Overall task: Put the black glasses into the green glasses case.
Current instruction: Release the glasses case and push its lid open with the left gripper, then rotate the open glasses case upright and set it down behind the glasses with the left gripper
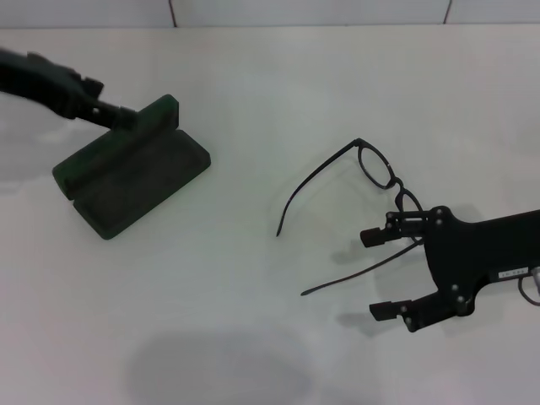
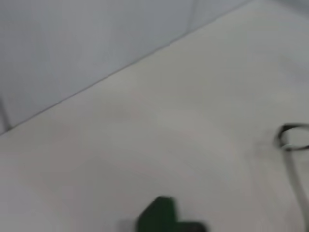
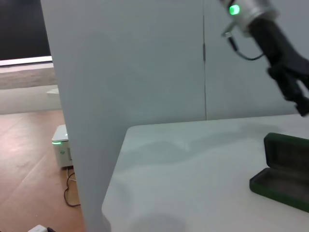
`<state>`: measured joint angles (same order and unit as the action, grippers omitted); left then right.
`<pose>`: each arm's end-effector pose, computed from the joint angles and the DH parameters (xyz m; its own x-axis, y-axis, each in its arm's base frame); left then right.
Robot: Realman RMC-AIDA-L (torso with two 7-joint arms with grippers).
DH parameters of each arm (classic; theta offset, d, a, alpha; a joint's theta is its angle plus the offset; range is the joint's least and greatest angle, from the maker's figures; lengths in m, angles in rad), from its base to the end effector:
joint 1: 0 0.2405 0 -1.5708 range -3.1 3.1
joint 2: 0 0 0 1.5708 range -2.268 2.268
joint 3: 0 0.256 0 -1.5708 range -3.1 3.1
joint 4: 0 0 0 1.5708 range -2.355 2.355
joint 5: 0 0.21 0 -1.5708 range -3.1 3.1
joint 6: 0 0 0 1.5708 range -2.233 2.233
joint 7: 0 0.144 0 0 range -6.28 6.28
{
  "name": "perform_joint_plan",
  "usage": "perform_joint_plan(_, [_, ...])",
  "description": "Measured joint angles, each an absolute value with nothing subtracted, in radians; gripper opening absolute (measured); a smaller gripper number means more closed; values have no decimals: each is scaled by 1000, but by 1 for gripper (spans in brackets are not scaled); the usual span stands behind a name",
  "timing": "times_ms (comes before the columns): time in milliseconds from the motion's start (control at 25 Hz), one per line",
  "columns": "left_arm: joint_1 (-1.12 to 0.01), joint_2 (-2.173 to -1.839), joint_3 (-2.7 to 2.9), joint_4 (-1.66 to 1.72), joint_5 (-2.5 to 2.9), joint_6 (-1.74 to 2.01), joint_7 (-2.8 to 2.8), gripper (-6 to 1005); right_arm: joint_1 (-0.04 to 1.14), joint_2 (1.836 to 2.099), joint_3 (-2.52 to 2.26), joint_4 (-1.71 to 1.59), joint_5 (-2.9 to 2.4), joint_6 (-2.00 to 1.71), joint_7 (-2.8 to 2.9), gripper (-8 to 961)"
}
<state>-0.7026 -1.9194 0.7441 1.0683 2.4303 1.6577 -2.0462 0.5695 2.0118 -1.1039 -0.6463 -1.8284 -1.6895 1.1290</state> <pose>-0.2294 0.3917 0.1119 0.8079 0.5801 0.1041 0.5752 -0.7376 -0.3537 0.2232 0.3092 -0.0201 0.9119 0.0071 -0.4104 0.0225 -0.9992 0.0326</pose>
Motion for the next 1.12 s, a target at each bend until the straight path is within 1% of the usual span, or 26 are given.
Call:
perform_joint_plan(160, [-783, -1937, 761, 1054, 2609, 1623, -2101, 772, 582, 2013, -1115, -644, -1829, -1687, 1129, 870])
perform_joint_plan(480, [-876, -1936, 906, 923, 2722, 1574, -2169, 753, 587, 2016, -1128, -639, -1829, -1680, 1130, 869])
perform_joint_plan(680, [-888, -1946, 943, 886, 2751, 1508, -2176, 742, 586, 2016, -1128, -637, -1829, -1676, 1131, 869])
perform_joint_plan(1040, [-884, -1944, 955, 867, 2764, 1463, -2194, 722, 583, 2016, -1128, -637, -1829, -1673, 1131, 870])
perform_joint_plan(1120, [-882, -1948, 959, 869, 2770, 1463, -2175, 717, 582, 2016, -1128, -637, -1829, -1672, 1131, 870])
